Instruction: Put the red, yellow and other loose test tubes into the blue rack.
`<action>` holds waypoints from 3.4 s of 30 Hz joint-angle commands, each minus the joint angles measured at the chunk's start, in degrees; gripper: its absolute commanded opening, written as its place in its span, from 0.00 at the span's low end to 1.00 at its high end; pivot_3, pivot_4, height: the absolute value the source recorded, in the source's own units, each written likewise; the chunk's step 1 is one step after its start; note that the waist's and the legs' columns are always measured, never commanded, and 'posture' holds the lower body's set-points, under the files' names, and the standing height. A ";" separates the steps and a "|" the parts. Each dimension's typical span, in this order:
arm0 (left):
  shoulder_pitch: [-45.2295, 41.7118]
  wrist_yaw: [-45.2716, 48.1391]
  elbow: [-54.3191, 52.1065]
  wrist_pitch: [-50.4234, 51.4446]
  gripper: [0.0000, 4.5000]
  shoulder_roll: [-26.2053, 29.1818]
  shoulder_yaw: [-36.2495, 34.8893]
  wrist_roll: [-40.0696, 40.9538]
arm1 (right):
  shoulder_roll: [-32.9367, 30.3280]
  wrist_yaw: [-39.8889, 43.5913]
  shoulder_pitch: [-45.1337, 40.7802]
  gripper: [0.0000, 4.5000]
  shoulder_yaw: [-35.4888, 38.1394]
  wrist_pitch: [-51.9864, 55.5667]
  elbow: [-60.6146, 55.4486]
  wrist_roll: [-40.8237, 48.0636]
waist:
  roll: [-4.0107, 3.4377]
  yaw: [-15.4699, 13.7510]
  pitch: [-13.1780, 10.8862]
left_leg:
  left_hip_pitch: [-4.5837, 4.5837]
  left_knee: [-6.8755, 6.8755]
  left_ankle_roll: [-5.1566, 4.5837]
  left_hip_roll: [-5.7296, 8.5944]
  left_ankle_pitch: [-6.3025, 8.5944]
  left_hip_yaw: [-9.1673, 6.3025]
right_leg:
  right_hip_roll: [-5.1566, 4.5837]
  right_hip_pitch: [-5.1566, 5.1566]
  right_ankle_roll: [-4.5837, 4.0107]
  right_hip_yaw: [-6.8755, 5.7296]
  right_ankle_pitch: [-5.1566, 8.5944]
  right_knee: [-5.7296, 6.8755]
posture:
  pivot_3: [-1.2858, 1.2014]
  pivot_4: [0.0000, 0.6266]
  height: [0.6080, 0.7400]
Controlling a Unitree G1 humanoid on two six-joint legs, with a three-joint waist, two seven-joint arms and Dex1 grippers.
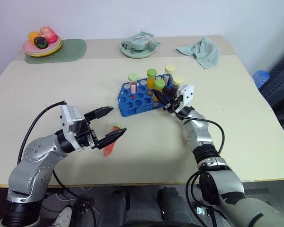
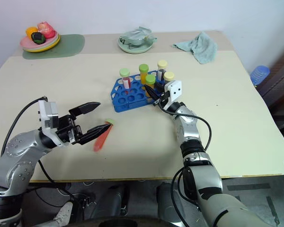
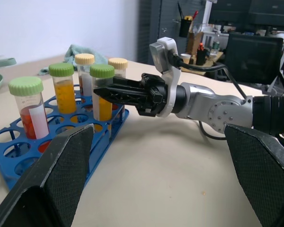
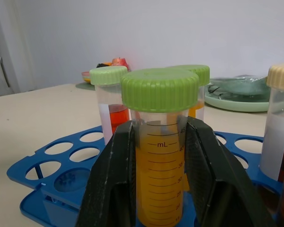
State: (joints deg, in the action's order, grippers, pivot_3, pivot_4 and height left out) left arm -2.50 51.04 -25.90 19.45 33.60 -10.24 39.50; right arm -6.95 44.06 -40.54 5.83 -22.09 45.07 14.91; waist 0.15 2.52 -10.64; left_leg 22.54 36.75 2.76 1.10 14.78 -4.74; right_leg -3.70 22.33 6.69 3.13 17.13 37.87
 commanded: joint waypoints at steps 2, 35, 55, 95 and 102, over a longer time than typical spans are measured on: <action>-0.19 0.16 -1.27 -0.55 1.00 -0.12 -0.10 0.68 | -0.75 -0.98 -0.56 0.61 0.42 0.08 -1.69 -0.06 | 0.00 0.04 0.00 | 0.00 0.00 0.00 0.00 0.00 0.01 | 0.00 0.01 0.00 0.00 0.00 0.00 | 0.52 0.24 1.00; -29.50 -58.11 4.39 73.05 1.00 7.02 -5.93 32.93 | -41.52 44.05 28.54 0.82 3.63 17.21 -39.85 13.94 | 0.45 0.10 -0.27 | 0.06 0.15 -0.16 0.04 0.09 -0.07 | 0.02 -0.20 0.07 -0.12 0.00 -0.21 | 0.52 0.24 1.00; -37.67 -83.18 17.48 56.17 1.00 32.99 25.81 73.50 | -32.36 39.92 26.07 0.82 -2.42 17.98 -44.71 14.42 | 0.63 -1.80 -0.42 | 0.38 0.17 0.12 0.14 -0.03 -0.07 | -0.33 0.24 0.08 0.00 0.02 -0.08 | 0.52 0.24 1.00; -63.51 -89.21 47.41 68.27 1.00 13.63 45.86 73.50 | -30.64 26.20 39.34 0.82 -2.71 20.62 -62.41 14.24 | 0.66 -1.56 -0.41 | 0.76 0.40 0.42 0.27 -0.22 -0.17 | -0.13 0.63 0.09 0.00 0.01 0.14 | 0.52 0.24 1.00; -62.39 -93.54 46.94 67.30 1.00 12.94 45.49 73.46 | -31.14 25.80 39.53 0.82 -2.42 21.13 -62.75 14.58 | 0.66 -1.52 -0.41 | 0.77 0.40 0.43 0.27 -0.23 -0.17 | -0.14 0.63 0.09 0.00 0.01 0.14 | 0.52 0.24 1.00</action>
State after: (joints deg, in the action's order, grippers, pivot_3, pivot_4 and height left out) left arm -64.53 -41.27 21.58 87.17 46.46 35.34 112.07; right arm -37.29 70.03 -0.95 2.50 -0.98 -15.63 28.42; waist 0.82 1.00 -11.05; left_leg 23.31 37.15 3.19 1.37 14.55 -4.91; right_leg -3.83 22.96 6.79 3.14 17.14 38.02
